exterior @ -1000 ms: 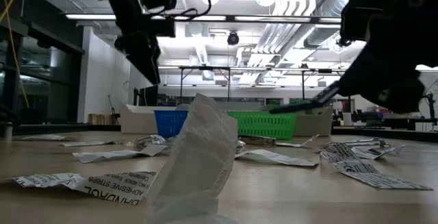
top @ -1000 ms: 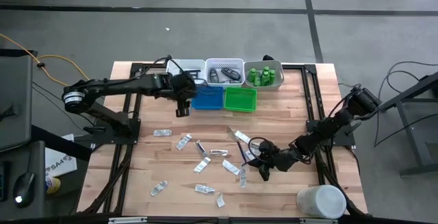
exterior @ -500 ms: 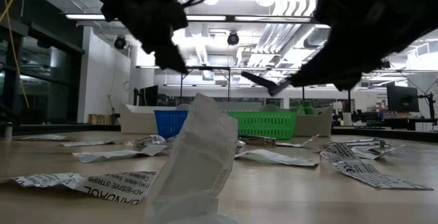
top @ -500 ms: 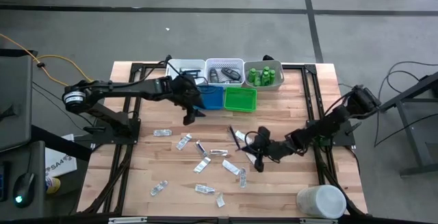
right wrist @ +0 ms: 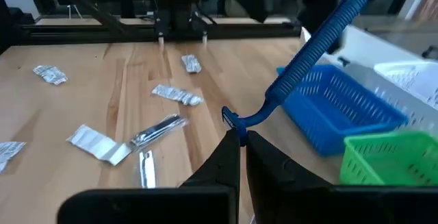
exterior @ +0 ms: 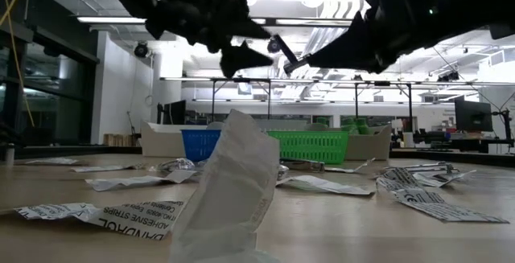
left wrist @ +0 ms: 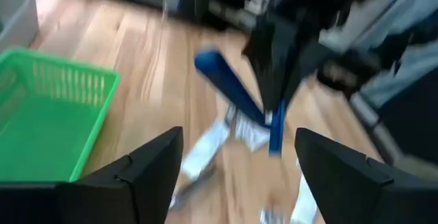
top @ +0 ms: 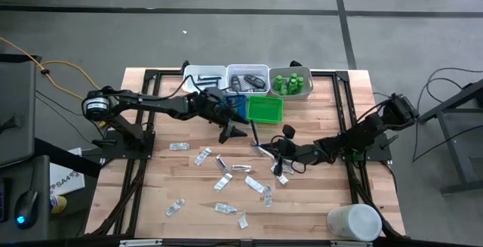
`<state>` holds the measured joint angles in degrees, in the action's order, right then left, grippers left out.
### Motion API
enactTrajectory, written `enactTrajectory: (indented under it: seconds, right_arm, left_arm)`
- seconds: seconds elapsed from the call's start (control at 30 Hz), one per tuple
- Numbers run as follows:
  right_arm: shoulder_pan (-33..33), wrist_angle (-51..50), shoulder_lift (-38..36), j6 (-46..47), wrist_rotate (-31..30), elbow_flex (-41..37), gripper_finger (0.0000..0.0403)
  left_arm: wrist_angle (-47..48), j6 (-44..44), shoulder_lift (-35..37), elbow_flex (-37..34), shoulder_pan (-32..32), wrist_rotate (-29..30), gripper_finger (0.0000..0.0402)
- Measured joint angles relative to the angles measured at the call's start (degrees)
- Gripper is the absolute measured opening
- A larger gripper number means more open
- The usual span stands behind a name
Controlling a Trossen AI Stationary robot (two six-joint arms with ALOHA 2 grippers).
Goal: Pick & Place Travel size toiletries
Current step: Put the blue razor into the white bin
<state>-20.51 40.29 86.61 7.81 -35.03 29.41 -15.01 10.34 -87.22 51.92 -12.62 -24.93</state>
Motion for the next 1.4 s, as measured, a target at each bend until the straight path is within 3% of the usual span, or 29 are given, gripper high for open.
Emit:
enactTrajectory:
  seconds: [0.27, 0.67, 0.87, 1.2, 1.4]
  right_arm:
    - [0.4, 2.2, 0.0, -4.5, 0.1, 0.0, 0.0003]
    - [3.1, 5.5, 0.0, -8.8, 0.6, 0.0, 0.0003]
    - [3.9, 5.6, 0.0, -9.6, 0.8, 0.0, 0.0003]
    - [4.2, 5.4, 0.0, -9.7, 0.5, 0.0, 0.0004]
    - [4.4, 5.1, 0.0, -9.6, 0.3, 0.0, 0.0037]
  left_arm:
    - [-11.8, 4.9, -2.2, 0.0, 0.0, 0.2, 0.0286]
    - [-16.2, 6.1, -2.1, 0.0, 1.2, 2.2, 0.0275]
    - [-18.5, 7.6, -2.1, 0.0, 1.2, 2.6, 0.0209]
    - [-18.3, 7.1, -2.1, 0.0, 1.1, 3.2, 0.003]
    - [-18.2, 6.5, -2.1, 0.0, 1.0, 3.2, 0.0034]
